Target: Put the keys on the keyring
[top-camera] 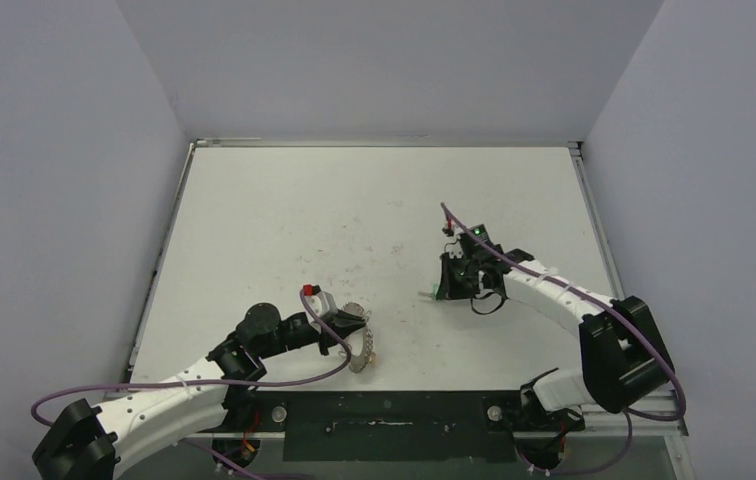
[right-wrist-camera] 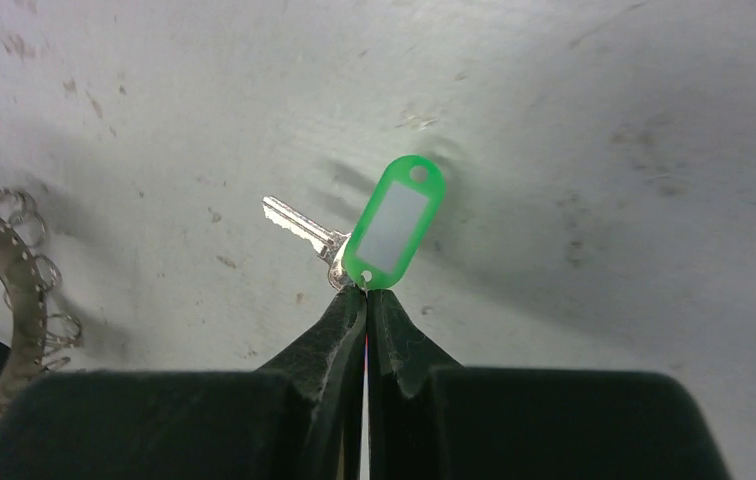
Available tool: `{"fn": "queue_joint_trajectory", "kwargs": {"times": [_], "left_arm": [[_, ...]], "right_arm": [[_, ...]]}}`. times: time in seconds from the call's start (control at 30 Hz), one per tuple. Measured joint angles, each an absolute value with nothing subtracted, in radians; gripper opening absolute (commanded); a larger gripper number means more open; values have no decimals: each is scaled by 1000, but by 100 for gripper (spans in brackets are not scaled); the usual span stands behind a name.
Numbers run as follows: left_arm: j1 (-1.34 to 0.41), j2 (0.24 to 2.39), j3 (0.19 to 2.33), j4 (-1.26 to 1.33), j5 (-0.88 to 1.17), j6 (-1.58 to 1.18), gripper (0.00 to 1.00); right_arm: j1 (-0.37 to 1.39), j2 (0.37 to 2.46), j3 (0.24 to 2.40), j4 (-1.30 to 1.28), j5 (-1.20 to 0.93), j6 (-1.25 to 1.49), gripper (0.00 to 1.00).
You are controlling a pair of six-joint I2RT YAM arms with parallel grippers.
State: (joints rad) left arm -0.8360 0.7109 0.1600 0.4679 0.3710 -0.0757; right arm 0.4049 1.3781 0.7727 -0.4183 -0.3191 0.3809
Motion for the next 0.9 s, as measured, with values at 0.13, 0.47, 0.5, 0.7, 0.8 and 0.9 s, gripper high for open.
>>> {"fn": "queue_joint_trajectory", "kwargs": {"times": [0.13, 0.47, 0.5, 0.7, 0.8, 0.9], "left_arm": [[-836, 715, 160, 466, 372, -76, 0], [-836, 716, 160, 466, 372, -76, 0], [-836, 717, 160, 466, 372, -76, 0], [-836, 722, 162, 466, 373, -78, 0], [-836, 726, 163, 466, 374, -79, 0], [-836, 728, 164, 466, 374, -83, 0]], "right_arm": [[548, 1428, 773, -420, -261, 408, 2], [625, 1442, 773, -420, -97, 442, 33], [627, 1439, 773, -421, -89, 442, 33], [629, 1391, 768, -418, -78, 439, 37], [629, 1389, 758, -399, -83, 442, 43], [626, 1389, 730, -379, -102, 451, 50]]}}
